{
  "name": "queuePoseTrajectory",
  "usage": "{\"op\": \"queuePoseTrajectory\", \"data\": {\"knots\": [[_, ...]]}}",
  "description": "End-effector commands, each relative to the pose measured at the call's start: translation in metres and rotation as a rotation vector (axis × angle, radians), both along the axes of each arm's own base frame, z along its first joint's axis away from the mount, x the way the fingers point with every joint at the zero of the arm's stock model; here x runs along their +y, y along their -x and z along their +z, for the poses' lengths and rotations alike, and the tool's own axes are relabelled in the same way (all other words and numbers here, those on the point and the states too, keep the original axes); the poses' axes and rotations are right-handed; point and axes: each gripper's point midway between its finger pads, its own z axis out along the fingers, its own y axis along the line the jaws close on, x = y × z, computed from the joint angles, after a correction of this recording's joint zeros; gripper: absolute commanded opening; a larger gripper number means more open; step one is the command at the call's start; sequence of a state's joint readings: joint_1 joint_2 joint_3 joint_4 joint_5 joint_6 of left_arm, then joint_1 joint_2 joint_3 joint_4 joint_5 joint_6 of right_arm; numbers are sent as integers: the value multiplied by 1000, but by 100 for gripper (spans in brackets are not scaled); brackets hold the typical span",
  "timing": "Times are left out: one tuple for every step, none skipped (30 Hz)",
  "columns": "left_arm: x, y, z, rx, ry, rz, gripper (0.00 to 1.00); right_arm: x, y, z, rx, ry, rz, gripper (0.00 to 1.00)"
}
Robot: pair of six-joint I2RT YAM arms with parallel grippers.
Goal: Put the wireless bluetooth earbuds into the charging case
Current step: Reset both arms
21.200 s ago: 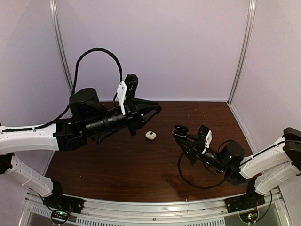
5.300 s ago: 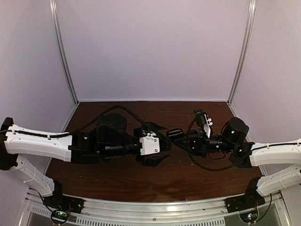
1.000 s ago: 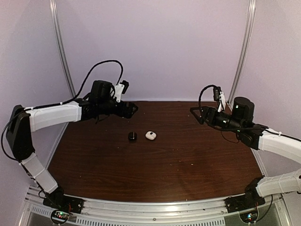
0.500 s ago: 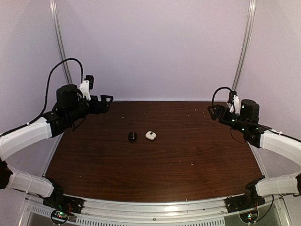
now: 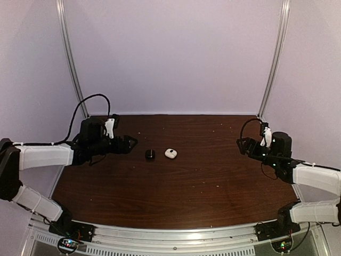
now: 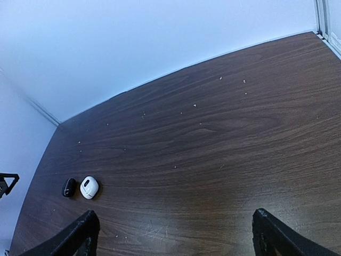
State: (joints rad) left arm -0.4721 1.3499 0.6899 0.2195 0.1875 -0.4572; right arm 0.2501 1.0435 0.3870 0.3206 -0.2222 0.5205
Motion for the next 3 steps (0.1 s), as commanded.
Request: {"op": "queuePoseTrajectory", "data": {"knots": [[-12, -8, 19, -59, 66, -47, 98, -4, -3, 11, -56, 0, -14, 100], [-12, -8, 19, -59, 67, -49, 98, -4, -3, 12, -61, 2, -16, 100], [-12, -8, 20, -61, 67, -49, 98, -4, -3, 14, -69, 5, -15, 100]]}}
